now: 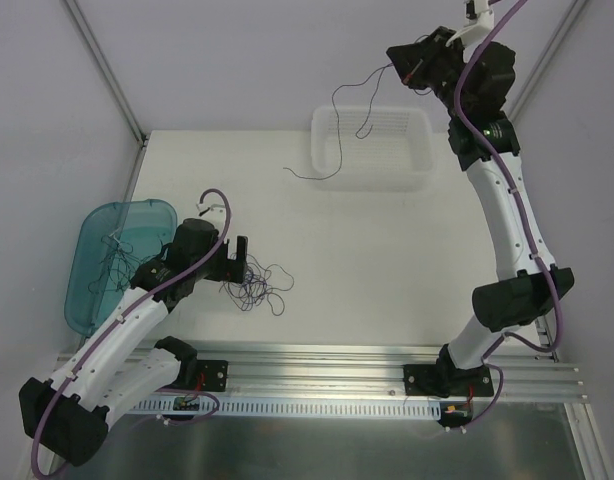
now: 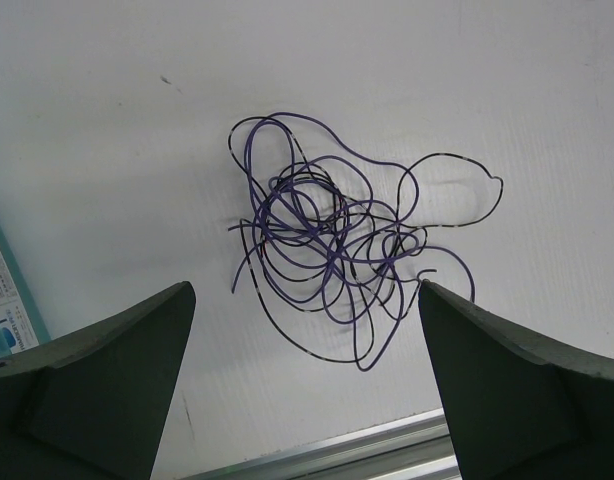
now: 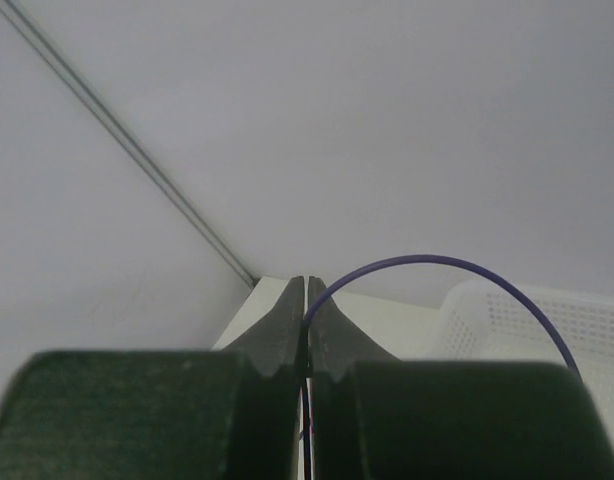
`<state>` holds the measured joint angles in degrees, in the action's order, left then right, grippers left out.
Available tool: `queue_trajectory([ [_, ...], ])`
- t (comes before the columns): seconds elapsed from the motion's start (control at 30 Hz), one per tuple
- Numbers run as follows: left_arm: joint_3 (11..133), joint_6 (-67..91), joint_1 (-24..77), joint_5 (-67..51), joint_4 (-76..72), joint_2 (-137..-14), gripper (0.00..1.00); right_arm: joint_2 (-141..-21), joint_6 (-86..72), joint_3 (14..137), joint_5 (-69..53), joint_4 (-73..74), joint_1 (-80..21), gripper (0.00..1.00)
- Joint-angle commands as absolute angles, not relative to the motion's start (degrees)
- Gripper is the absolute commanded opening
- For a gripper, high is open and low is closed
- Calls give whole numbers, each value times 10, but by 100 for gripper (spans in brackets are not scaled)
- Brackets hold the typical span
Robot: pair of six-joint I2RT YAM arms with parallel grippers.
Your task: Untangle the cables
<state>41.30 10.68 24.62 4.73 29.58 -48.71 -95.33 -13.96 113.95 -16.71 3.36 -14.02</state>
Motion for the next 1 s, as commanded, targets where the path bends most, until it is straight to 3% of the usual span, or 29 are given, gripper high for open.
queue_trajectory([
  [0.0,415,106,239,42,283,-489,95,-997,-149,1167,-128,-60,-124,1],
  [0.37,416,106,236,31,282,-501,95,-1196,-155,1279,-67,-67,-92,4],
  [0.47,417,106,234,28,281,-504,95,-1251,-157,1286,-69,-53,-88,17],
  [0.67,416,107,232,23,280,-505,95,-1277,-135,1239,-62,-23,-85,73],
  [0.87,416,107,231,18,280,-505,95,-1221,-93,1185,-80,23,-90,99],
  [0.97,415,110,230,17,280,-503,95,-1173,-48,1166,-86,82,-105,100],
])
